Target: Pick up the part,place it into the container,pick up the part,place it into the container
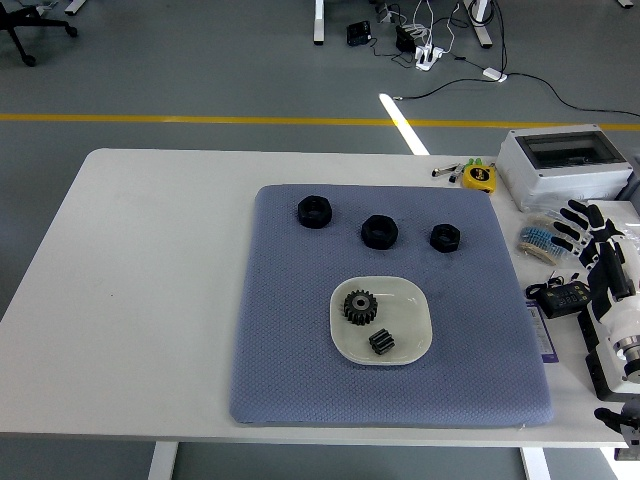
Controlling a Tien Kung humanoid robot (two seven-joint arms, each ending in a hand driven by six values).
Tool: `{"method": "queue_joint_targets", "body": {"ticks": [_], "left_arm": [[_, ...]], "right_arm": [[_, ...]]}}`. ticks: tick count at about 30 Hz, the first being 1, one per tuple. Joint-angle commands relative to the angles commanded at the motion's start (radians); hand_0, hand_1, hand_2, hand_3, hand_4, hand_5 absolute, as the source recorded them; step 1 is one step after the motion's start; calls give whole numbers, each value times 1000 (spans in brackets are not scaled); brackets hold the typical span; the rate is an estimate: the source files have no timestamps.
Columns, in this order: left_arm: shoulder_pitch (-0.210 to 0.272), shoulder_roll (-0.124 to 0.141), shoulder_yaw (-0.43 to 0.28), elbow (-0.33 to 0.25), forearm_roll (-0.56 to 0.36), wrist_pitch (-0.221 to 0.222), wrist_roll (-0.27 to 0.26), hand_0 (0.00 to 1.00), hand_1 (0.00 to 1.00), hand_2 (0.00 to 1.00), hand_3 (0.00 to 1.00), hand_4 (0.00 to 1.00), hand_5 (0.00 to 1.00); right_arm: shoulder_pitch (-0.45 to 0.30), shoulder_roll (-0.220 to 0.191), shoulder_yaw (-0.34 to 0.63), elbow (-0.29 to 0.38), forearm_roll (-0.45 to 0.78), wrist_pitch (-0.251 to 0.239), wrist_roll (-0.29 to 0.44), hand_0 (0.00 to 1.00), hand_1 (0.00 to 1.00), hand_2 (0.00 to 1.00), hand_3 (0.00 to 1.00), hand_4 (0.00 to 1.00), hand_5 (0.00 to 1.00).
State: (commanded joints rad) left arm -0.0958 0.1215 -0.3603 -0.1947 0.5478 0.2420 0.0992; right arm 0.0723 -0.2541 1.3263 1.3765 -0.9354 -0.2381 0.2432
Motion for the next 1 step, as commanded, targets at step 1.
{"method": "queue_joint_targets", "body": {"ticks": [1], "left_arm": [[1, 0, -2, 0, 3, 0, 1, 712, 611, 681, 585, 683, 637]], "right_arm": [[0, 0, -2, -1, 2, -1, 2, 714, 730, 752, 762, 998, 857]]}}
